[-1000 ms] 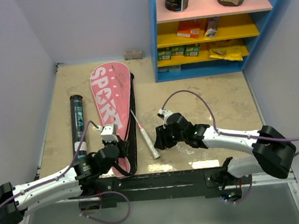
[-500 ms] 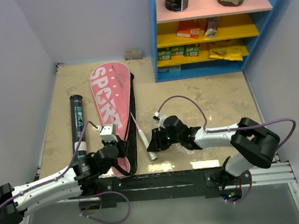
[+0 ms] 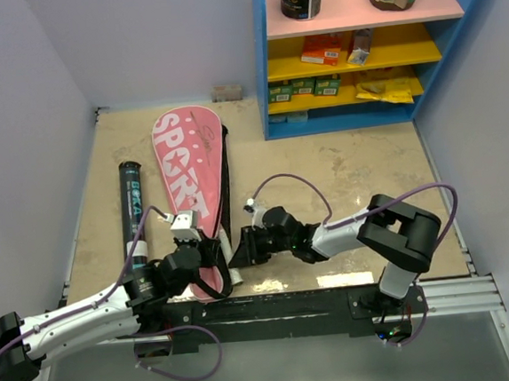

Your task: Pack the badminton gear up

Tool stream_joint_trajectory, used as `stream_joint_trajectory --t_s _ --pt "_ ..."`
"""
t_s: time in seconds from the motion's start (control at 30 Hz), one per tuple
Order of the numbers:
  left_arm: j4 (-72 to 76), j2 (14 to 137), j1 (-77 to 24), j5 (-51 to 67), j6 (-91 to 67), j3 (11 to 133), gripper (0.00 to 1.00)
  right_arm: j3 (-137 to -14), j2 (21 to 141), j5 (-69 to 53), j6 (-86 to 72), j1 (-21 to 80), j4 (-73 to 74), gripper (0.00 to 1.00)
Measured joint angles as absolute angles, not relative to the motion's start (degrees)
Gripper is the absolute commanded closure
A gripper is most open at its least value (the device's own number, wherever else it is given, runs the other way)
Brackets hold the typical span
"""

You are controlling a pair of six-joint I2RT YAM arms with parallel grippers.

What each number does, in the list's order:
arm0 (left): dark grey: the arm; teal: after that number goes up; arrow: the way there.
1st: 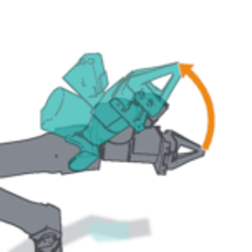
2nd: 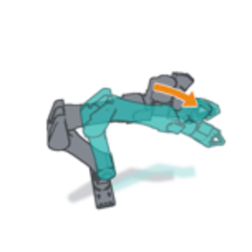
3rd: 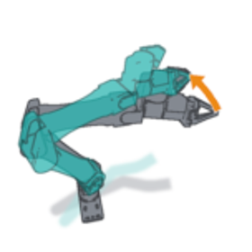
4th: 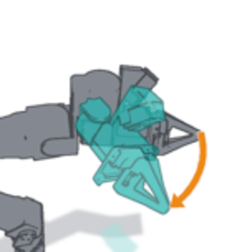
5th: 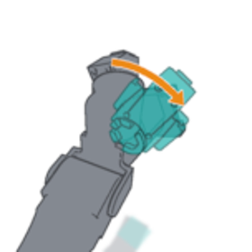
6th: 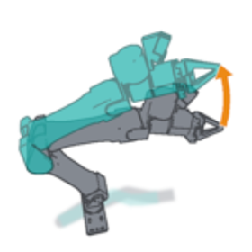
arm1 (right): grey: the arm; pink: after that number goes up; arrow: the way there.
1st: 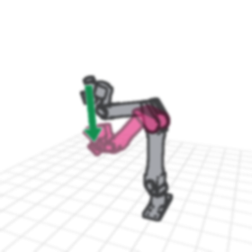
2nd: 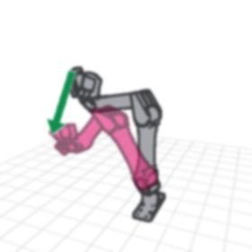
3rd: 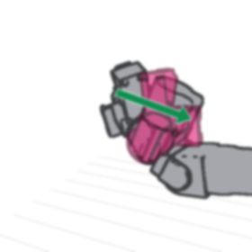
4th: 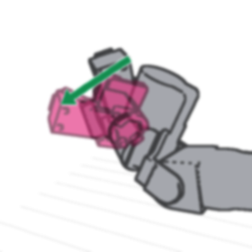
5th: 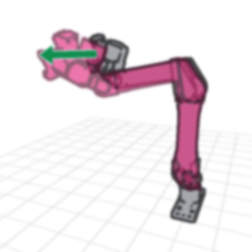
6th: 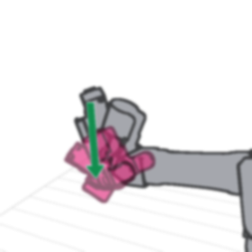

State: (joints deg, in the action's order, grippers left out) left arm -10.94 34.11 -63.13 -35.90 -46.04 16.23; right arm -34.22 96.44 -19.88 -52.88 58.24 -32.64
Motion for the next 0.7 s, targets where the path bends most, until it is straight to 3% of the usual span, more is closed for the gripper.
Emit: stream_joint_trajectory --t_s 0.47,0.7 --pt "-9.5 33.0 -63.0 -34.3 -44.4 12.9 1.0 -42.5 110.6 -19.1 -63.0 63.7 -47.1 0.87" --pt "-9.0 32.9 -63.0 -34.2 -42.8 12.5 1.0 -42.9 111.6 -18.6 -63.8 64.3 -47.8 0.66"
